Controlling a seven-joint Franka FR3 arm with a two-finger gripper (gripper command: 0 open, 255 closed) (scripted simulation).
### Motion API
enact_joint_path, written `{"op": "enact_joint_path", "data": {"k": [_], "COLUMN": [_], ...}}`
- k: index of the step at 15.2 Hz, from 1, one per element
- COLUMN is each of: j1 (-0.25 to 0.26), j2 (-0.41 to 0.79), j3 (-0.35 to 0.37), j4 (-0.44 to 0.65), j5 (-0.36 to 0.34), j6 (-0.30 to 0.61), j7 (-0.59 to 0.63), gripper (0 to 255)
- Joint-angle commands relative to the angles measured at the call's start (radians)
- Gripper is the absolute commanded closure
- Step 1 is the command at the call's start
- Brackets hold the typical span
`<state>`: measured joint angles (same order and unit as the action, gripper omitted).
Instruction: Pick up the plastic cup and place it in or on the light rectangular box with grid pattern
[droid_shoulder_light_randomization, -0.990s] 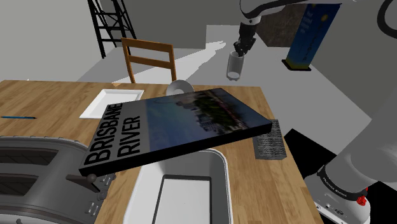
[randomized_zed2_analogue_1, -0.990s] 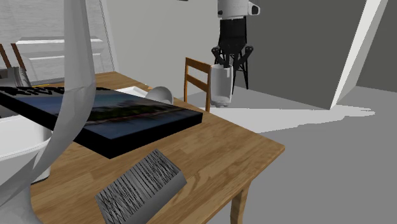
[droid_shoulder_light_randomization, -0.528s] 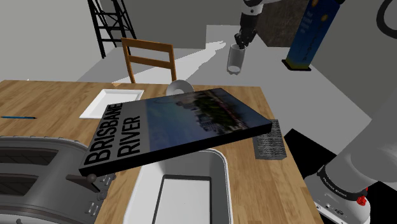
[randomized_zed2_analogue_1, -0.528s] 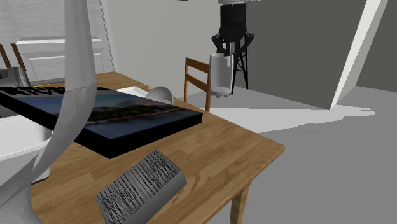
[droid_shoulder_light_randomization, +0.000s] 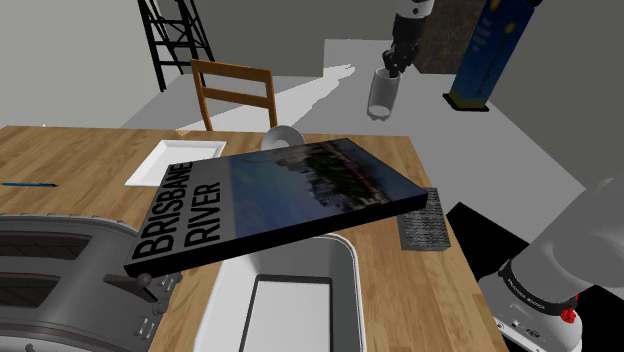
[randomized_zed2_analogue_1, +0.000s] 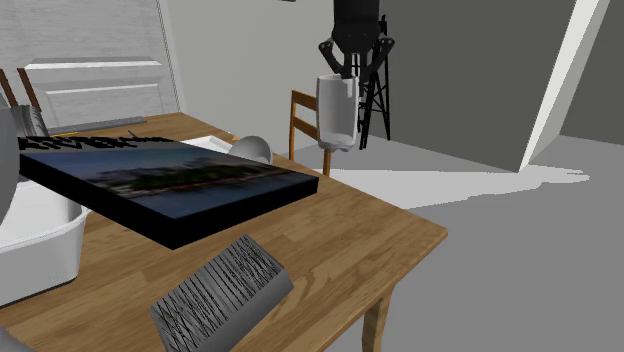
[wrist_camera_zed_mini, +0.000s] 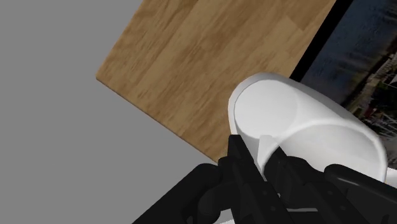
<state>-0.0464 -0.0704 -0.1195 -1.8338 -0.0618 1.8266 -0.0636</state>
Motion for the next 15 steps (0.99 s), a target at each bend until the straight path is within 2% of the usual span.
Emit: {"op": "enact_joint_path", "data": {"k": [1, 8, 15], "j1": [0.005, 0.017, 0.028], "j2": [-0.075, -0.345, -0.609], "j3": [0.007, 0.044, 0.091], "j4": [-0.067, -0.289, -0.446], "j5": [-0.009, -0.026, -0.015], "j6": [-0.008, -0.060, -0.169], "j7": [0.014, 0.067, 0.115], "gripper": [255, 255, 255]}}
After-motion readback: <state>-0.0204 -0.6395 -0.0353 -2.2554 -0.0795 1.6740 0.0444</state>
